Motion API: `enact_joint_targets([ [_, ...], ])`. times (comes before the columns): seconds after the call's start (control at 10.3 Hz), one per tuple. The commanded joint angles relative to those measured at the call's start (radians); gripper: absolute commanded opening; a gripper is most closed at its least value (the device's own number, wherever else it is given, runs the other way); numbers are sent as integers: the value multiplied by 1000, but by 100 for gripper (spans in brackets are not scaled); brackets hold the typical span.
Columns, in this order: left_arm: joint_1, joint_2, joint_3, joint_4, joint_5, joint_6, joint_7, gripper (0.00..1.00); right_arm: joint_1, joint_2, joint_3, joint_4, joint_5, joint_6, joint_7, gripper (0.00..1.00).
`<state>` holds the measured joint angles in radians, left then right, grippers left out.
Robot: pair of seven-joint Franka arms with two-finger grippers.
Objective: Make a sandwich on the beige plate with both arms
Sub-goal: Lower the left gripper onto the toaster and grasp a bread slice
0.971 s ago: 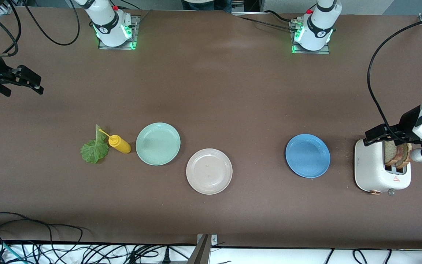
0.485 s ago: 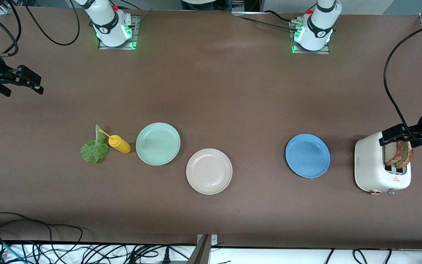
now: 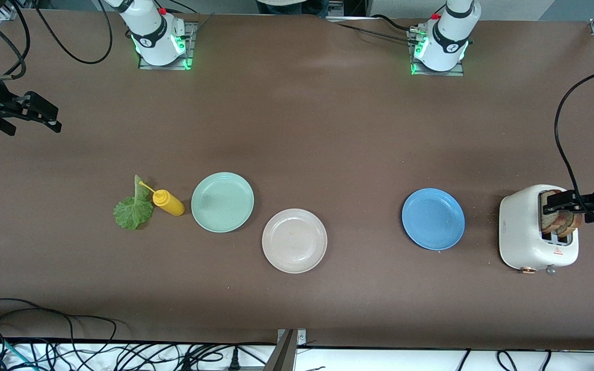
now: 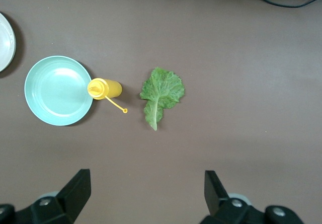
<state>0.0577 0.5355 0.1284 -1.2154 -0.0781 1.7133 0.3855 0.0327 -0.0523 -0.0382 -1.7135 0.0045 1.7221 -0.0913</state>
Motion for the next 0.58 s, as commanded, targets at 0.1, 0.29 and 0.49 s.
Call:
enact_joint_targets([
  [0.1,27,69,-3,10,63,69,107,100,3,-3,-3,9,19,-10,-4,100],
  [0.29,42,83,-3,4,69,71,113,100,3,-3,-3,9,19,-10,-4,100],
  [0.49,53,84,-3,-4,67,55,110,100,3,-3,-3,9,19,-10,-5,100],
])
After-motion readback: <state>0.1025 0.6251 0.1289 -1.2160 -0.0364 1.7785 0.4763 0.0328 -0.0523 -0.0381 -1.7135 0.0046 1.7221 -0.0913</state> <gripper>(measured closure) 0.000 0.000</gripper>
